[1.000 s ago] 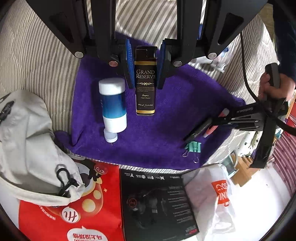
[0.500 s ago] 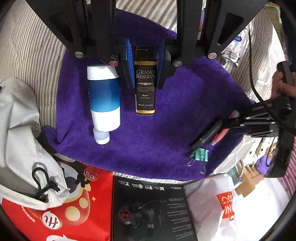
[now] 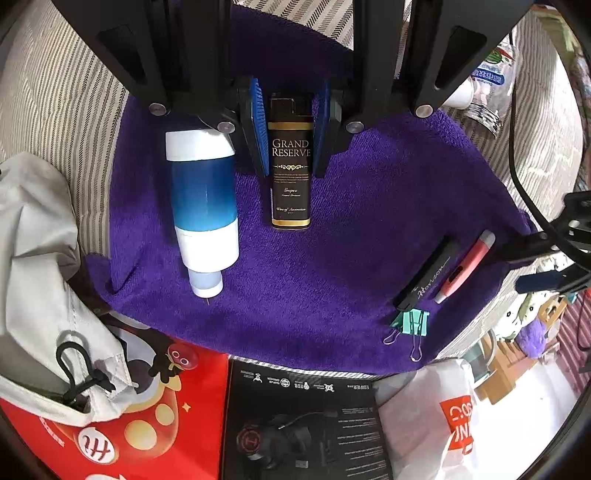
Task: Organize rigid objects
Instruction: 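Lay the pink tube on the towel with the left tool while the right tool sets the box there, then grasp the clear pill jar with the left tool while the right tool reaches the blue-capped container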
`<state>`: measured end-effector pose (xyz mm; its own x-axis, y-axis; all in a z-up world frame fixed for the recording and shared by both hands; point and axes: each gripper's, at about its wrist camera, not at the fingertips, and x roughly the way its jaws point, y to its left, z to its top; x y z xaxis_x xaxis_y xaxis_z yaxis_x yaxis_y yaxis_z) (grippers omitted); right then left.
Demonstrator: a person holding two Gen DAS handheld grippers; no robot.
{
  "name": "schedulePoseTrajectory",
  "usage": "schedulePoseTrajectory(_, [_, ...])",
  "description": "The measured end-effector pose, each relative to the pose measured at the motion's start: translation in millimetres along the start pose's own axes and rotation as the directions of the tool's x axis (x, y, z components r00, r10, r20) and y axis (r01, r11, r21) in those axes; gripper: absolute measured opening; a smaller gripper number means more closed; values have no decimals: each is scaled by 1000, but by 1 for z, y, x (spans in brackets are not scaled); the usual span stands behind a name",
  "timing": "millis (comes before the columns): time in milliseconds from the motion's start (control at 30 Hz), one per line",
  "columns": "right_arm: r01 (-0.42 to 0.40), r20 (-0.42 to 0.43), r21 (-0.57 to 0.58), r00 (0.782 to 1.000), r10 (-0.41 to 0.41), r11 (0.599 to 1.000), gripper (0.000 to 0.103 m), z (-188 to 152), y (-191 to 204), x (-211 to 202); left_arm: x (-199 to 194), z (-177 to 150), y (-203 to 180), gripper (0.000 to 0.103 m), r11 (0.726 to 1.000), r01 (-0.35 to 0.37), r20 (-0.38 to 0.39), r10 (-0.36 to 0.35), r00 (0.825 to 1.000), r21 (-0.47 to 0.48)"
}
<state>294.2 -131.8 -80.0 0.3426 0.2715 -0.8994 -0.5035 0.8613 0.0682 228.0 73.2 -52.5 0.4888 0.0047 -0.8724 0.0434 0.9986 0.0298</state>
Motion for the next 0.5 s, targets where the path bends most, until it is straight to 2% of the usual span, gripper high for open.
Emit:
schedulePoseTrajectory(200, [-1, -9, -21, 1000, 1, 1000, 25, 0, 1, 0, -17, -16, 14, 70, 999, -7, 4, 7, 1000, -49])
schedulePoseTrajectory(233, [-7, -13, -24, 1000, 7, 1000, 27, 1, 1, 0, -21, -19, 16, 70, 998, -3, 8, 4, 1000, -63])
schedulePoseTrajectory(367, [-48, -44, 0, 998, 48, 999, 45, -4, -1, -4, -31, -32, 21, 70, 996, 13, 11, -12, 1000, -91])
schedulePoseTrajectory(500, [-31, -24, 43, 999, 32, 999, 45, -17, -5, -20, -35, -44, 15, 70, 996, 14, 4, -14, 1000, -91])
